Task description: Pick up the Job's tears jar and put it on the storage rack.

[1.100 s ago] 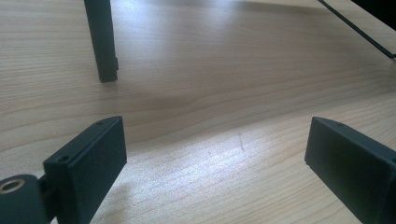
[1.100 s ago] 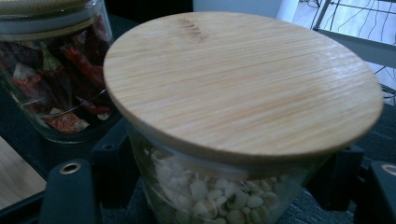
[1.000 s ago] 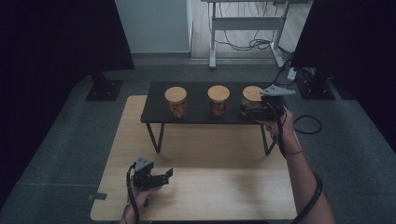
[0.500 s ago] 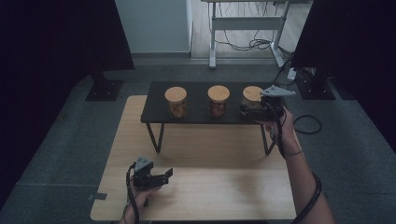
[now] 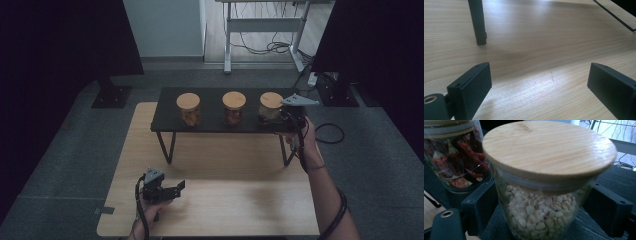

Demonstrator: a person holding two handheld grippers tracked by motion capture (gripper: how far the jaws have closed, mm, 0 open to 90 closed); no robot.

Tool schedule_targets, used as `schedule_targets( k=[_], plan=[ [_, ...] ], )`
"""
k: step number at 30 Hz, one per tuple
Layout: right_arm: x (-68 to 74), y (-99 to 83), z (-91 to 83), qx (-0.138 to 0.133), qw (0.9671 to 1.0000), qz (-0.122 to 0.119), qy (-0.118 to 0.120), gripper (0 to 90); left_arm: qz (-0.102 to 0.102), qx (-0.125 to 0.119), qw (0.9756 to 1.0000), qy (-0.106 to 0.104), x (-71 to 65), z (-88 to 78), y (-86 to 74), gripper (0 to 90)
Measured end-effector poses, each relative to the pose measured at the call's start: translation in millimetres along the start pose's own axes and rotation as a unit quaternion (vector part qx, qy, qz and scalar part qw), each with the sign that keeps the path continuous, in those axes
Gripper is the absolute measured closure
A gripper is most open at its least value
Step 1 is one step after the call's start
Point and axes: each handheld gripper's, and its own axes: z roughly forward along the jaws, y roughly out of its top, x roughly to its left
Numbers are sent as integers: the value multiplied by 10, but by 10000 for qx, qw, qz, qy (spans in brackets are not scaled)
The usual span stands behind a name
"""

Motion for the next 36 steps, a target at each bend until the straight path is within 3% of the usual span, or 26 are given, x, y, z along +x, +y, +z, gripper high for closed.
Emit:
schedule_targets(
  k=[16, 36],
  plan=[
    [40, -122, -156, -81, 9999, 90, 55, 125, -47, -26, 10000, -26, 15, 0, 2, 49],
    [176, -252, -406, -163, 9998, -89, 105, 99, -87, -15, 10000, -34, 26, 3, 1, 49]
  ],
)
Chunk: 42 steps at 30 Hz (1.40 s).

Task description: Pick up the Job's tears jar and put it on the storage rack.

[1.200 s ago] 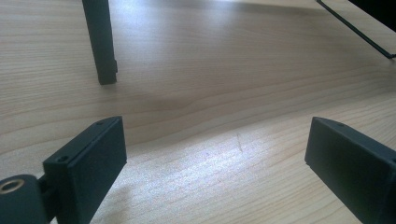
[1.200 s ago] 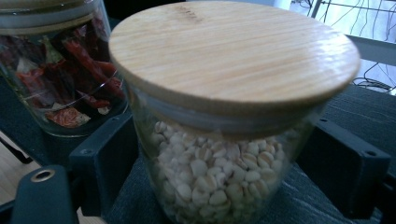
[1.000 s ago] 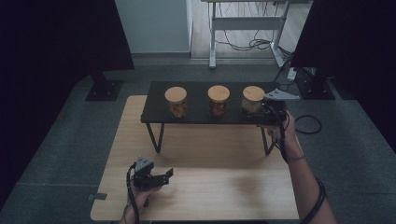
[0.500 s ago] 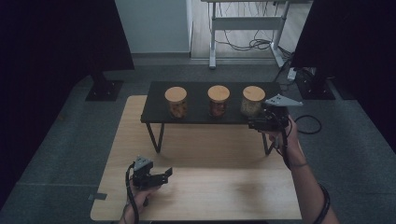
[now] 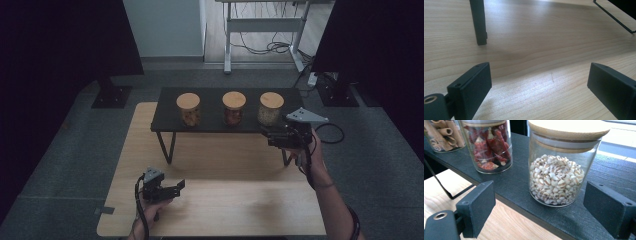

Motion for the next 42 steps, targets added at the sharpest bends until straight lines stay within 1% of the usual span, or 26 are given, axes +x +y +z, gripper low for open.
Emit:
schedule_targets(
  k=[4, 11, 15, 18, 21, 22, 24, 25, 26, 27, 28, 29, 30, 31, 37, 38, 39, 40, 42],
  plan=[
    [23, -43, -45, -16, 10000, -8, 25, 99, 27, -45, 10000, -9, -11, -23, -1, 49],
    [104, -192, -155, -95, 9998, -59, 146, 100, 29, -55, 10000, -36, -10, -38, 0, 50],
    [155, -312, -200, -135, 9996, -60, 238, 100, 57, -50, 10000, -50, -23, -33, 1, 49],
    [188, -427, -242, -216, 9992, -7, 323, 100, 66, -38, 10000, -56, -31, -34, -1, 49],
    [210, -517, -273, -262, 9990, 14, 375, 101, 68, -34, 10000, -58, -36, -32, -1, 49],
    [229, -552, -288, -262, 9990, -11, 355, 100, 71, -35, 10000, -59, -37, -33, -2, 49],
    [270, -622, -316, -245, 9993, -89, 275, 101, 72, -36, 10000, -60, -36, -33, -2, 49],
    [270, -622, -316, -245, 9993, -89, 275, 101, 71, -35, 10000, -57, -35, -34, -2, 49],
    [282, -692, -330, -229, 9994, -57, 255, 102, 71, -27, 10000, -50, -30, -35, -1, 49],
    [282, -692, -330, -229, 9994, -57, 255, 102, 71, -27, 10000, -50, -30, -35, -1, 49],
    [290, -774, -345, -220, 9994, -36, 252, 102, 73, -31, 10000, -47, -29, -39, -1, 49],
    [290, -774, -345, -220, 9994, -36, 252, 102, 73, -31, 10000, -47, -29, -39, -1, 49],
    [310, -856, -361, -193, 9996, -40, 220, 102, 76, -35, 10000, -47, -33, -43, -2, 49],
    [310, -856, -361, -193, 9996, -40, 220, 102, 76, -35, 10000, -47, -33, -43, -2, 49],
    [319, -1096, -395, -13, 9997, 18, 250, 102, 101, -25, 9999, -57, -53, -36, -4, 49],
    [319, -1096, -395, -13, 9997, 18, 250, 102, 101, -25, 9999, -57, -53, -36, -4, 49],
    [327, -1162, -394, 16, 9996, 48, 279, 102, 107, -18, 9999, -59, -55, -34, -3, 49],
    [327, -1162, -394, 16, 9996, 48, 279, 102, 103, -17, 9999, -60, -58, -33, -5, 49],
    [343, -1229, -381, 42, 9995, 93, 304, 103, 106, -17, 9999, -61, -61, -34, -5, 49]
  ],
)
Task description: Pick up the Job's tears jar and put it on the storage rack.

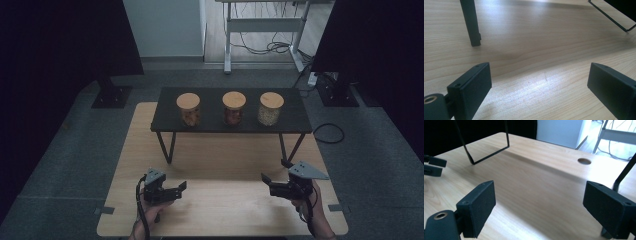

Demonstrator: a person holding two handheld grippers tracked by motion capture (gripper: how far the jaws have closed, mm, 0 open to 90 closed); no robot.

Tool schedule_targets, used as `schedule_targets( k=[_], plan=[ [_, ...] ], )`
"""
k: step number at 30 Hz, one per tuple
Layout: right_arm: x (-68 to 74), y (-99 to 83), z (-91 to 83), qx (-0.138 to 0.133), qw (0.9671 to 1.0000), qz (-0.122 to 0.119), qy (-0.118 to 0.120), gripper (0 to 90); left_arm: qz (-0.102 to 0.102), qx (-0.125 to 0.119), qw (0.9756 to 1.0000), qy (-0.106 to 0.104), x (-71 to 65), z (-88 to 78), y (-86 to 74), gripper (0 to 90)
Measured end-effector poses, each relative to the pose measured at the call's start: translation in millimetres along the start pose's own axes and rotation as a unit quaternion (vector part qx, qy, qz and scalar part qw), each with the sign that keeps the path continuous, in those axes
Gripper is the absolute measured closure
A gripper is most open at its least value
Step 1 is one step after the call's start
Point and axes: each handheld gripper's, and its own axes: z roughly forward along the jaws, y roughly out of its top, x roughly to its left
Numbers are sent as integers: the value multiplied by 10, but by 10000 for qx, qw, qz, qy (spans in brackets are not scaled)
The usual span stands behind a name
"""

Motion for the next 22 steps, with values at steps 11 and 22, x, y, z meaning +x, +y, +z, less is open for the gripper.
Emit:
schedule_targets(
  k=[11, 22],
  plan=[
    [83, -232, 271, 358, 9985, 171, 384, 70, 2, -15, 10000, 24, 1, -13, -1, 49],
    [88, -412, 258, 90, 9955, 674, 659, 46, 23, -61, 9999, -84, -38, -34, 14, 44]
  ],
)
